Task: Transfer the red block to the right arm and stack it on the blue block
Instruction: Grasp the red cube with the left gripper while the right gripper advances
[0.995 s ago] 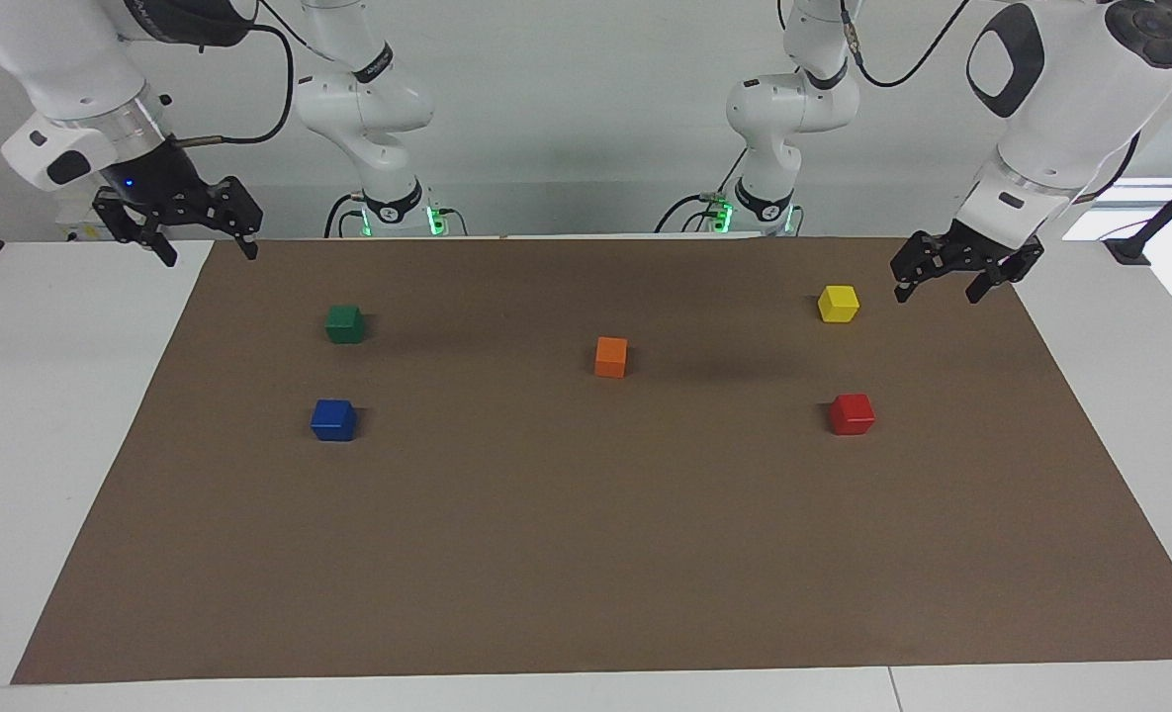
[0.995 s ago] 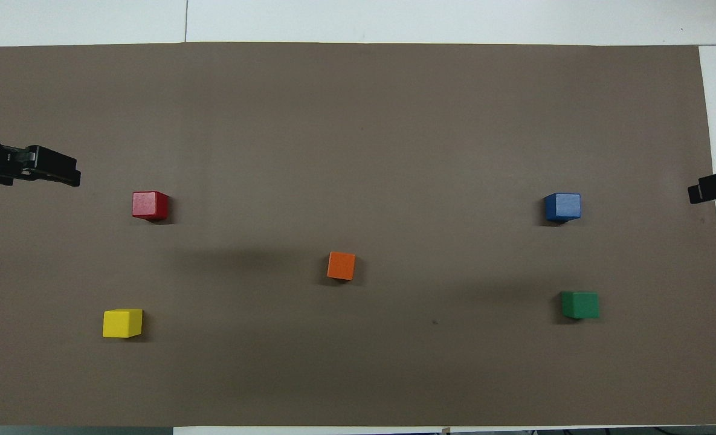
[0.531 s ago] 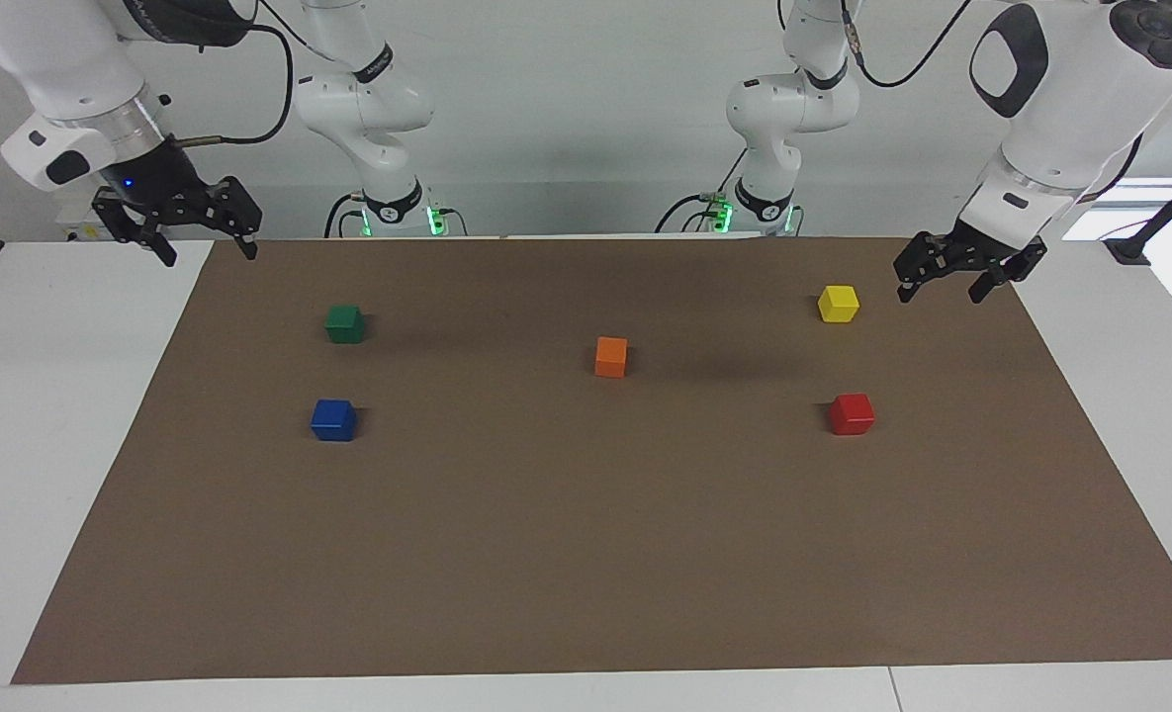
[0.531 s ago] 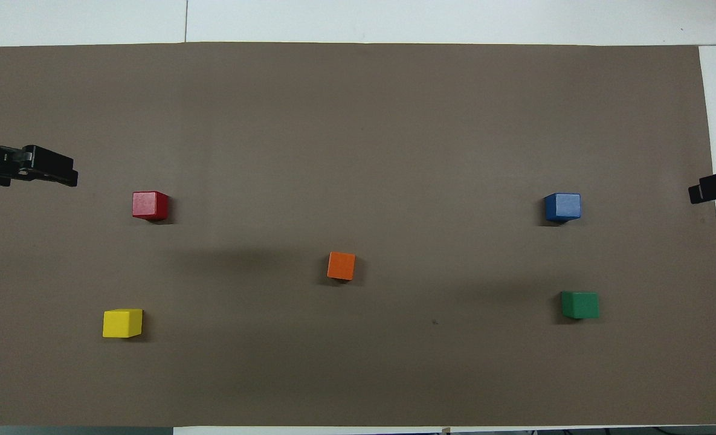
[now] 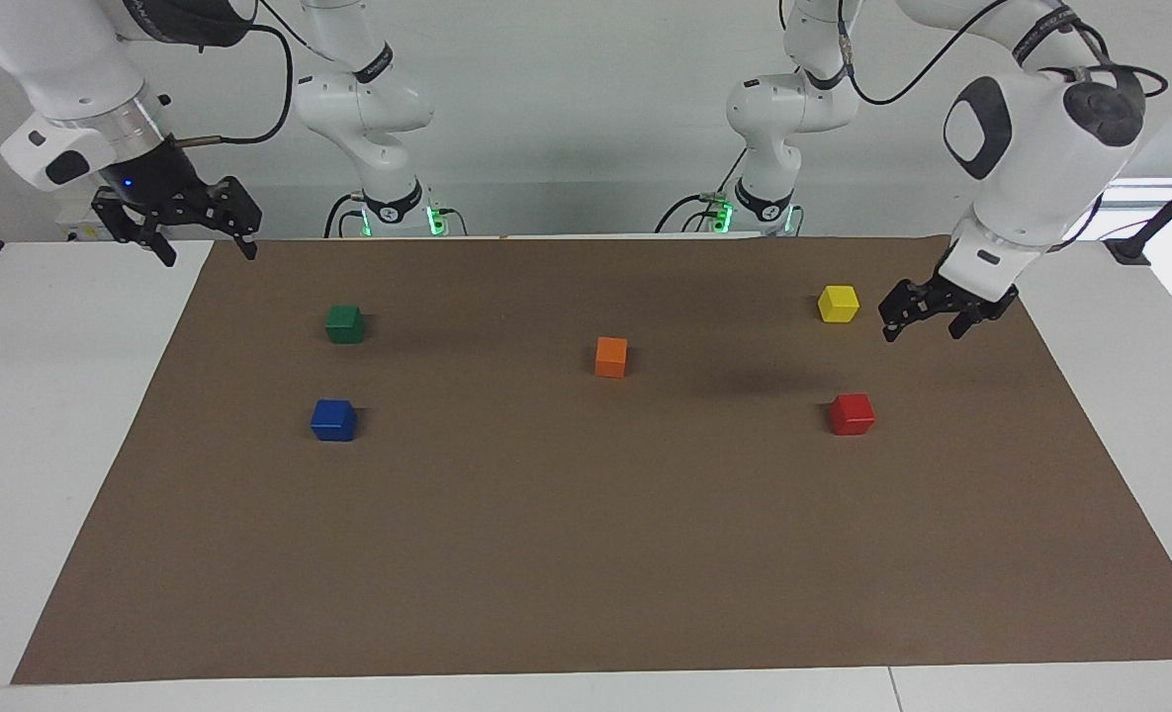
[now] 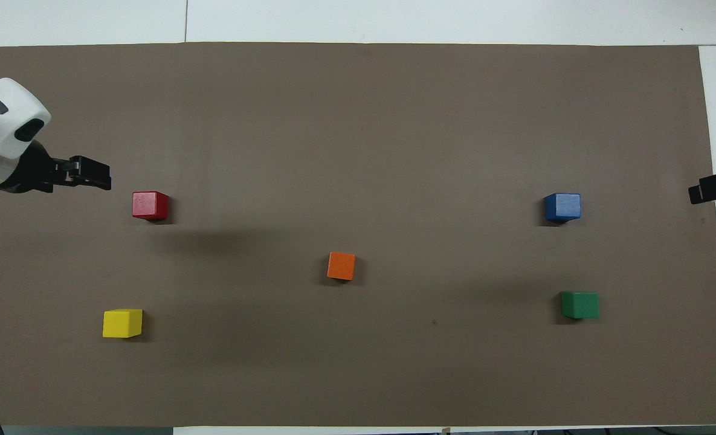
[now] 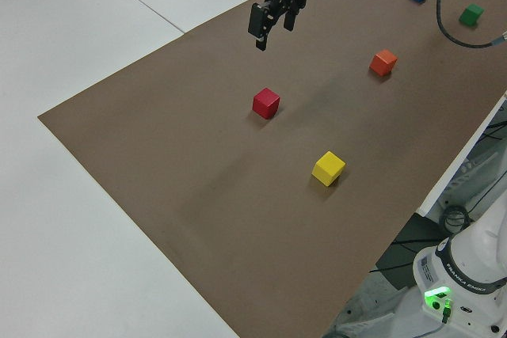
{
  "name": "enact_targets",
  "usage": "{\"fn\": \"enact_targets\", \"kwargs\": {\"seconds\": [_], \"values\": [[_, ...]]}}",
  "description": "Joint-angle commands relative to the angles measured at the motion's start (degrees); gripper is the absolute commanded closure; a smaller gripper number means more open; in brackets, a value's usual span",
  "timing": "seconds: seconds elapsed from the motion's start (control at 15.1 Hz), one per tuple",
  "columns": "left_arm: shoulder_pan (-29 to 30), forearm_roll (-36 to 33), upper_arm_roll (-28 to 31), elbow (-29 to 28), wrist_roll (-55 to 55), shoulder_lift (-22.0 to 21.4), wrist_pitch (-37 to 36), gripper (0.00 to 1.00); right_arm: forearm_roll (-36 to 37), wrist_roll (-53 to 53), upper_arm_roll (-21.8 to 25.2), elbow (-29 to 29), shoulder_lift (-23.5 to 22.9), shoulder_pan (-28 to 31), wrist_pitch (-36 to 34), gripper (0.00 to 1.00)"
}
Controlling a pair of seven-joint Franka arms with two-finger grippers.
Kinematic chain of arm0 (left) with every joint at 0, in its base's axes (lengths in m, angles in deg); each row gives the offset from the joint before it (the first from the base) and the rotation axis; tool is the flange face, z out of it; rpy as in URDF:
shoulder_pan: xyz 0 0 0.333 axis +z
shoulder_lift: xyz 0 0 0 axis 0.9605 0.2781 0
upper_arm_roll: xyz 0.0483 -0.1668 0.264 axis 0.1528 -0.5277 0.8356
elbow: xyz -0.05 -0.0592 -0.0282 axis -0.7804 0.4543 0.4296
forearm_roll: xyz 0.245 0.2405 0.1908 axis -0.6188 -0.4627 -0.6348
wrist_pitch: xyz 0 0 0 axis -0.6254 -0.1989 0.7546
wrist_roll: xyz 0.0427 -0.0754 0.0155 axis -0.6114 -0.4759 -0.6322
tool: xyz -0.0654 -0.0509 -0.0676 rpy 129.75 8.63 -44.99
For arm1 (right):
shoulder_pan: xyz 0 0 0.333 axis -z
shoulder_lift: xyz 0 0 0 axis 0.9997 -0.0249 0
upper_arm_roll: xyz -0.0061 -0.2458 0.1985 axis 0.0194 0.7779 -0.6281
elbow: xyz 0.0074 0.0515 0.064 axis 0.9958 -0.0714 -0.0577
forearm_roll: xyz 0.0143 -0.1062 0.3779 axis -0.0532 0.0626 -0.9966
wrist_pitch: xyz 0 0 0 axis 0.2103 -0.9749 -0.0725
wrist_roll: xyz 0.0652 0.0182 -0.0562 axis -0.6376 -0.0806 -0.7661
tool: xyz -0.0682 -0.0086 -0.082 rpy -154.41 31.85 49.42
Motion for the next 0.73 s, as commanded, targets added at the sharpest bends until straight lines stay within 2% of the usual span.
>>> {"fn": "enact_targets", "kwargs": {"seconds": [0.0,0.13,0.27,0.66], "values": [[0.6,-0.1,-0.4,-7.8,-0.7,-0.5,9.7,0.00,-1.0,-0.3,-0.5,-5.0,2.8,0.5,0.1,0.00],[0.5,-0.1,-0.4,-12.5,-0.8,0.6,17.5,0.00,-6.0,-0.1,-0.4,-9.2,4.0,0.6,3.5,0.00],[-0.1,-0.1,-0.4,-15.2,-1.0,2.4,22.2,0.00,-10.5,-0.1,-0.4,-13.2,4.8,0.6,6.2,0.00],[-0.5,-0.4,-0.4,-17.9,-1.1,4.4,26.1,0.00,-29.3,-1.7,-0.4,-21.3,4.8,1.8,12.4,0.00]]}}
